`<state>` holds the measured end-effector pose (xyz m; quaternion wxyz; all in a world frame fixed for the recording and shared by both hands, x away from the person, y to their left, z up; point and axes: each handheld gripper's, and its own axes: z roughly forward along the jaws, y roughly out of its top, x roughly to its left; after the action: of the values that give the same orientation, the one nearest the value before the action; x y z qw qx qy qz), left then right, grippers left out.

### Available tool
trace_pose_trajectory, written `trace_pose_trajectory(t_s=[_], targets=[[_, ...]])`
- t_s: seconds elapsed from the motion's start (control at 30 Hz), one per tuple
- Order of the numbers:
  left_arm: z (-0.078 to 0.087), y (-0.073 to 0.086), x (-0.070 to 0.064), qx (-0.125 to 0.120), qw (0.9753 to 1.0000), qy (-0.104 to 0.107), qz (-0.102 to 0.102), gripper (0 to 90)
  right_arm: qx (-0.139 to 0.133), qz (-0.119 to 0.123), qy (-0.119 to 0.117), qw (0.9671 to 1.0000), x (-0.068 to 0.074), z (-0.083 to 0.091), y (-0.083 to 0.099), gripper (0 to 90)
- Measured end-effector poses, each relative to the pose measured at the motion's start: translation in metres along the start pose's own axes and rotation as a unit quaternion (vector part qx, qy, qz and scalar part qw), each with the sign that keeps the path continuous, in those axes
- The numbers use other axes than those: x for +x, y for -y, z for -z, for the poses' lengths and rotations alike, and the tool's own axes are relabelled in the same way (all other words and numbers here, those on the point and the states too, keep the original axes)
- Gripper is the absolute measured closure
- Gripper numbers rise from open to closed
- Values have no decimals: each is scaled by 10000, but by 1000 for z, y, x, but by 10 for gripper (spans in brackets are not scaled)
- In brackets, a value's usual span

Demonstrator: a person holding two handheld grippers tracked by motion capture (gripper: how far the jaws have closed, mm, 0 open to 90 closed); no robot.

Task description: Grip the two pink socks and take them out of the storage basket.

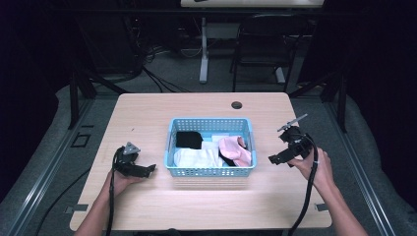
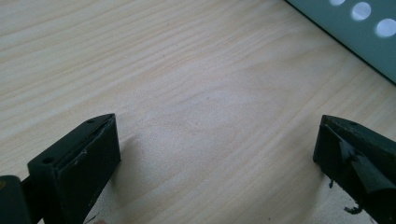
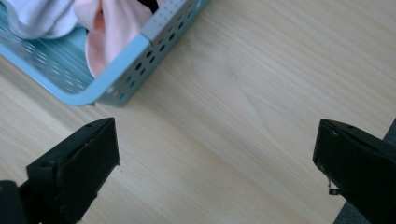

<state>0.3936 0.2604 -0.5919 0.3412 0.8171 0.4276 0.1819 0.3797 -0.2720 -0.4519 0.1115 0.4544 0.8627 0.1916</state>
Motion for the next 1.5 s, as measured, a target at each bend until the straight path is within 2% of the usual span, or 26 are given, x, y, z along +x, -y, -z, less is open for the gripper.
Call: trace_pose_trajectory(t_s=[0.3,0.47,0.63,0.77,0.93,1.13,1.27,1.37,1.43,1.5], targets=[[0,0,0,1,10000,-2,4,5,-116,299,-130,9994,16,6,-32,23],[0,0,0,2,10000,-3,6,5,-130,433,-155,9989,23,6,-48,16],[0,0,0,0,10000,-2,6,5,-175,527,-289,9980,32,3,-64,16],[0,0,0,0,10000,-1,7,5,-211,652,-356,9970,41,-5,-75,20],[0,0,0,1,10000,-2,9,5,-196,657,-460,9966,48,-18,-88,24],[0,0,0,1,10000,0,10,5,-26,696,-573,9959,53,-36,-102,35],[0,0,0,1,10000,0,7,5,27,605,-618,9962,55,-48,-109,38],[0,0,0,1,10000,0,10,5,294,662,-631,9954,54,-57,-115,22],[0,0,0,1,10000,2,10,5,301,586,-628,9958,53,-62,-117,43],[0,0,0,1,10000,3,13,5,383,592,-646,9954,52,-66,-120,122]])
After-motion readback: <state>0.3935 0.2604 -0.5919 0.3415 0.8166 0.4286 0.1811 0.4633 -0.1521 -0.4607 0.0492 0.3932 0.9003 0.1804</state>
